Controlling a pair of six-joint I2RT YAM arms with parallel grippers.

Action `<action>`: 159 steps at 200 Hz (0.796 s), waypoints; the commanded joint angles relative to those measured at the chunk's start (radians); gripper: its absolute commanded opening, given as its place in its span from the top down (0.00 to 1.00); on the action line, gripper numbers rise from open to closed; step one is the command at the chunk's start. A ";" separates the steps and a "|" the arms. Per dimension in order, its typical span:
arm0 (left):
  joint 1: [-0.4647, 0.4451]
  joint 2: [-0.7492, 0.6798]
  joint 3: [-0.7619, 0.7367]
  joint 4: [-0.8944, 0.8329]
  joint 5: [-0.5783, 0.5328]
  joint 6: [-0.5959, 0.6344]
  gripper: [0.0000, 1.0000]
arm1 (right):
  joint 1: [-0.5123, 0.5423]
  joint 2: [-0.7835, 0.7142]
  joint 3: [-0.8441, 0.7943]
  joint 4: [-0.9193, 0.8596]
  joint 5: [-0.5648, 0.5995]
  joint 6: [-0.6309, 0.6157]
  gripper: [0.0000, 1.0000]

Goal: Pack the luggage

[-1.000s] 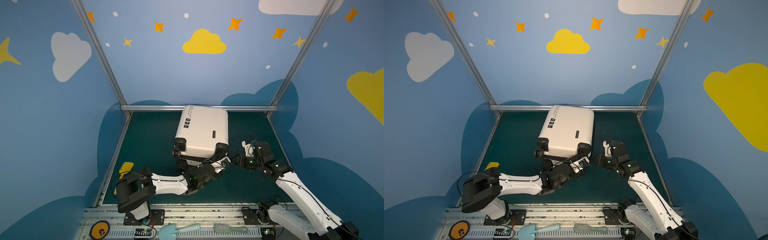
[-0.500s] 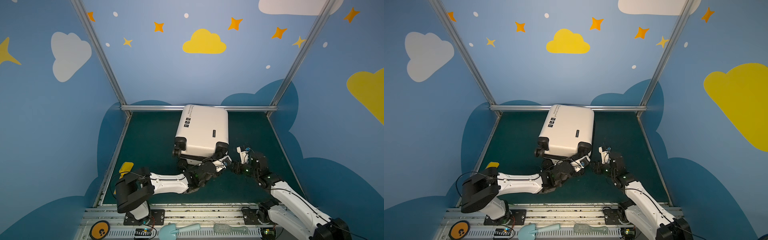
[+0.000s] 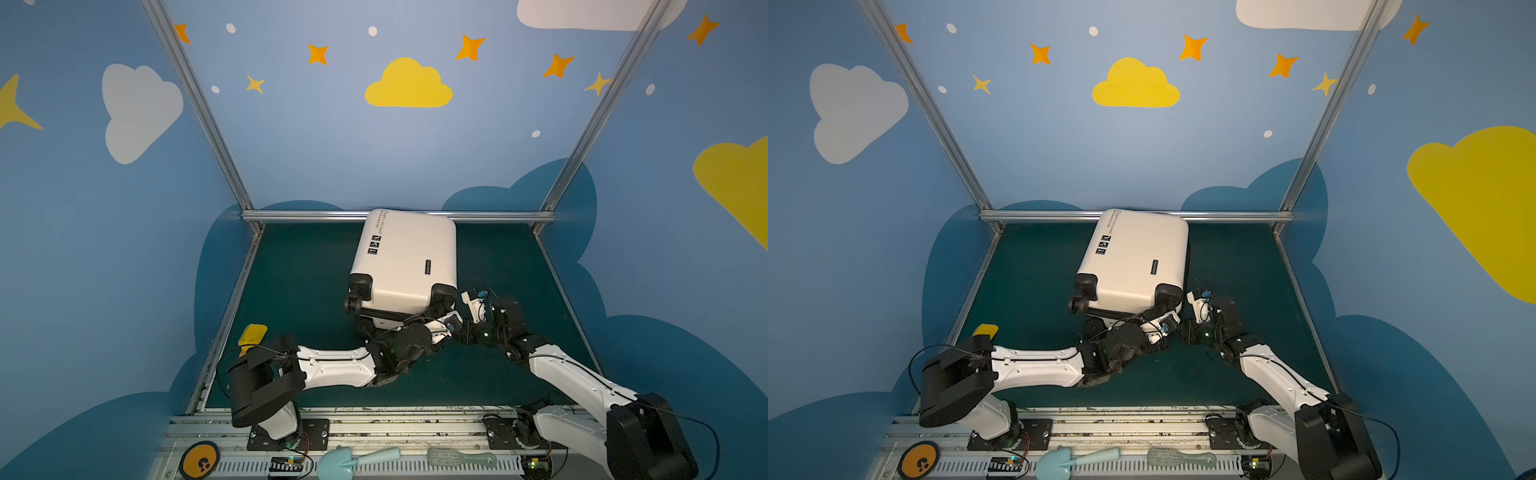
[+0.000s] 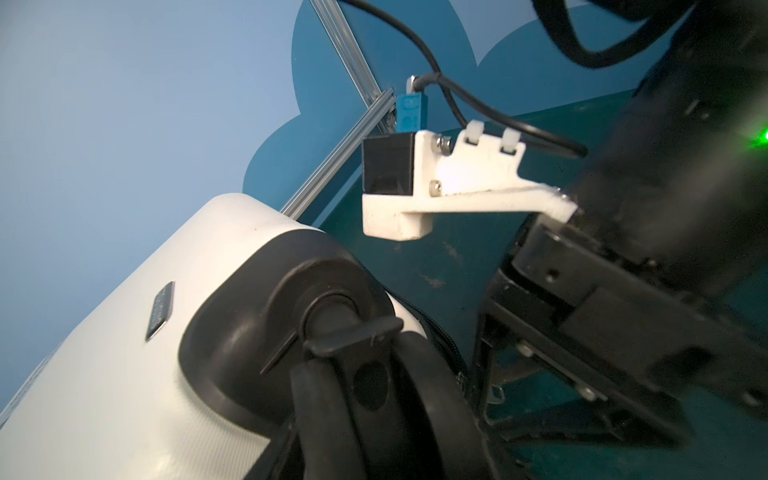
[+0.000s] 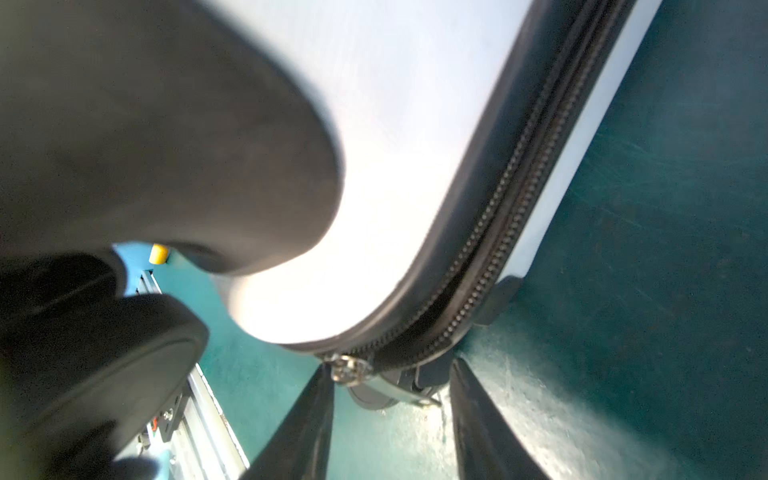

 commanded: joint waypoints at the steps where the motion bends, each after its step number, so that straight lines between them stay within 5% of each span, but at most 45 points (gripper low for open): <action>1: 0.030 -0.032 0.037 0.026 0.041 -0.007 0.51 | -0.005 0.005 -0.004 0.031 -0.014 -0.011 0.63; 133: 0.030 -0.035 0.035 0.029 0.038 -0.015 0.52 | -0.010 -0.005 -0.028 0.030 -0.008 -0.003 1.00; 159: 0.030 -0.034 0.031 0.029 0.039 -0.016 0.56 | -0.011 -0.016 -0.031 0.016 0.000 0.002 1.00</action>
